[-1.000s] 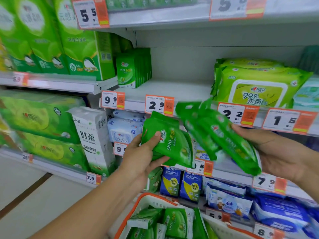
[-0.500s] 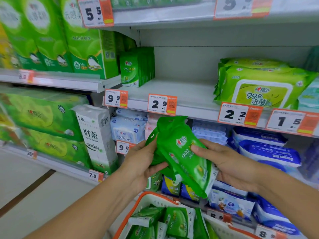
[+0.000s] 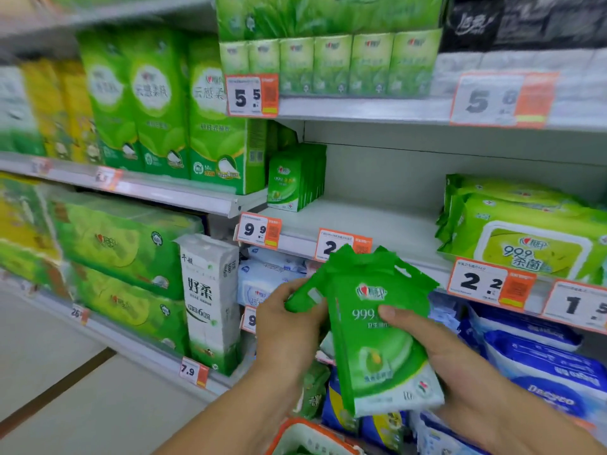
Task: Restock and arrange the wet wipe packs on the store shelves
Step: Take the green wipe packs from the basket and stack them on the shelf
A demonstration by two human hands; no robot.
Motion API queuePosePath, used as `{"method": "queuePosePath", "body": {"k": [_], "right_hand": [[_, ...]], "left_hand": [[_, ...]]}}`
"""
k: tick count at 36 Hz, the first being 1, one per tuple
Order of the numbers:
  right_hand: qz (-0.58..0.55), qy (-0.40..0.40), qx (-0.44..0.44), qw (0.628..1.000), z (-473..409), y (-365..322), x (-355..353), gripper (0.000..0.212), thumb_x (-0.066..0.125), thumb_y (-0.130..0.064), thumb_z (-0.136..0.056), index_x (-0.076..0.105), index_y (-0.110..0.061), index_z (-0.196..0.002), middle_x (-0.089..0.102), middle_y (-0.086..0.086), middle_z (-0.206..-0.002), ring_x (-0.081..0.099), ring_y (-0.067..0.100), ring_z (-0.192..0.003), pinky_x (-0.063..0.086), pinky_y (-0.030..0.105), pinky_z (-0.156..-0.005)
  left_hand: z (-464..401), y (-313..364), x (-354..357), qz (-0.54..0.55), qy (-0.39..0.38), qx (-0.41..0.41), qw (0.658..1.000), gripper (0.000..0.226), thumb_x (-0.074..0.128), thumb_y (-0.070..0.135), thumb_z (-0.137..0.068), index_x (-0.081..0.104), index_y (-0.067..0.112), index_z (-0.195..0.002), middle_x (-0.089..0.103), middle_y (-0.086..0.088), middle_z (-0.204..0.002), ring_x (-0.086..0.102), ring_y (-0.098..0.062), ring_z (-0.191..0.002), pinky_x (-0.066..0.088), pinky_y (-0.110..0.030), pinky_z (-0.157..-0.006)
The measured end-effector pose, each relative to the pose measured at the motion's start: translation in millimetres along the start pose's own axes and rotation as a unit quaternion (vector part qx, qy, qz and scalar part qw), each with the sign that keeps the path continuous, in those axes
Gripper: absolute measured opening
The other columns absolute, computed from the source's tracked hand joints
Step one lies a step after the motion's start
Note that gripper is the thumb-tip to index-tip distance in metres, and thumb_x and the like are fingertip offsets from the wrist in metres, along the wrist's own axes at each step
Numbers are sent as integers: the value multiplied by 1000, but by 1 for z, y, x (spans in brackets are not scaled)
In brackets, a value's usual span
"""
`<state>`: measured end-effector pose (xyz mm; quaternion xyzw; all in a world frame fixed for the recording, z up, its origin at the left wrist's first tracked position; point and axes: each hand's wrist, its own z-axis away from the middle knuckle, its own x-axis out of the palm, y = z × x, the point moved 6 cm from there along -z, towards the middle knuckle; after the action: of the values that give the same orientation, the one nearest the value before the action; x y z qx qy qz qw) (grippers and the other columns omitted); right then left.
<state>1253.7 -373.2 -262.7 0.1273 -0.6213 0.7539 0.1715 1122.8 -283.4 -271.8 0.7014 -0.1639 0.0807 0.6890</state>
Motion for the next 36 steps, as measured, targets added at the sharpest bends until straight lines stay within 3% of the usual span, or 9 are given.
{"method": "queuePosePath", "body": {"k": [3, 6, 9, 12, 16, 23, 26, 32, 36], "right_hand": [[-95, -2, -38, 995, 1, -15, 6, 59, 99, -25, -37, 82, -12, -92, 74, 18, -108, 75, 33, -87, 61, 43, -63], [-107, -5, -72, 992, -4, -32, 8, 78, 101, -28, -24, 81, -14, -97, 73, 18, -113, 74, 35, -93, 61, 51, -69], [-21, 20, -81, 996, -16, -49, 15, 52, 91, -29, -54, 79, -15, -102, 73, 16, -112, 73, 35, -94, 55, 60, -87], [2, 59, -97, 993, -47, -72, 23, 36, 66, -28, -80, 73, -12, -112, 74, 15, -109, 75, 30, -90, 61, 49, -75], [21, 94, -118, 988, -114, -115, 42, 30, 65, -29, -90, 72, -12, -113, 75, 15, -105, 75, 29, -88, 63, 42, -66], [97, 130, -145, 976, -254, -139, 57, 26, 71, -3, -86, 67, -6, -112, 73, 15, -109, 73, 23, -79, 62, 39, -64], [186, 157, -155, 957, -301, -127, 51, 45, 81, 3, -74, 64, -2, -115, 72, 15, -110, 72, 28, -89, 61, 45, -75], [347, 174, -138, 911, -445, -122, -2, 141, 92, -50, -1, 48, -17, -130, 68, 9, -117, 70, 31, -97, 59, 53, -79], [394, 166, -88, 900, -413, -120, 39, 134, 101, -46, -11, 48, -10, -129, 69, 11, -116, 73, 26, -93, 62, 46, -74]], "left_hand": [[-15, 10, -14, 64, 27, -21, 997, 21, 79, 15, -81, 69, 13, -100, 74, -4, -76, 61, -15, -56, 51, -25, -52], [-33, 21, -34, 118, 38, -32, 992, 28, 73, 14, -86, 66, 11, -113, 76, -4, -96, 69, -9, -67, 53, -21, -59], [-49, 25, -48, 163, 30, -49, 985, 24, 66, 4, -91, 63, 11, -113, 73, -10, -108, 73, -15, -86, 58, -29, -80], [-65, 21, -55, 225, 40, -92, 969, 19, 63, 2, -92, 63, 10, -109, 72, -12, -109, 70, -24, -98, 60, -30, -79], [-82, 17, -61, 281, 71, -149, 945, 20, 66, 13, -92, 66, 8, -111, 70, -13, -110, 65, -23, -96, 59, -19, -56], [-121, 4, -87, 296, 90, -146, 940, 39, 70, -5, -81, 63, 1, -119, 71, -19, -114, 67, -28, -107, 59, -21, -57], [-133, 8, -96, 281, 94, -102, 950, 33, 64, -13, -81, 64, 2, -110, 72, -18, -110, 68, -28, -100, 59, -23, -59], [-135, 16, -106, 242, 95, -55, 964, 34, 61, -18, -81, 66, 4, -106, 74, -16, -99, 71, -22, -80, 59, -28, -73], [-138, 15, -108, 225, 100, -43, 968, 35, 62, -19, -80, 67, 5, -105, 76, -14, -94, 73, -19, -72, 60, -25, -69]]}}
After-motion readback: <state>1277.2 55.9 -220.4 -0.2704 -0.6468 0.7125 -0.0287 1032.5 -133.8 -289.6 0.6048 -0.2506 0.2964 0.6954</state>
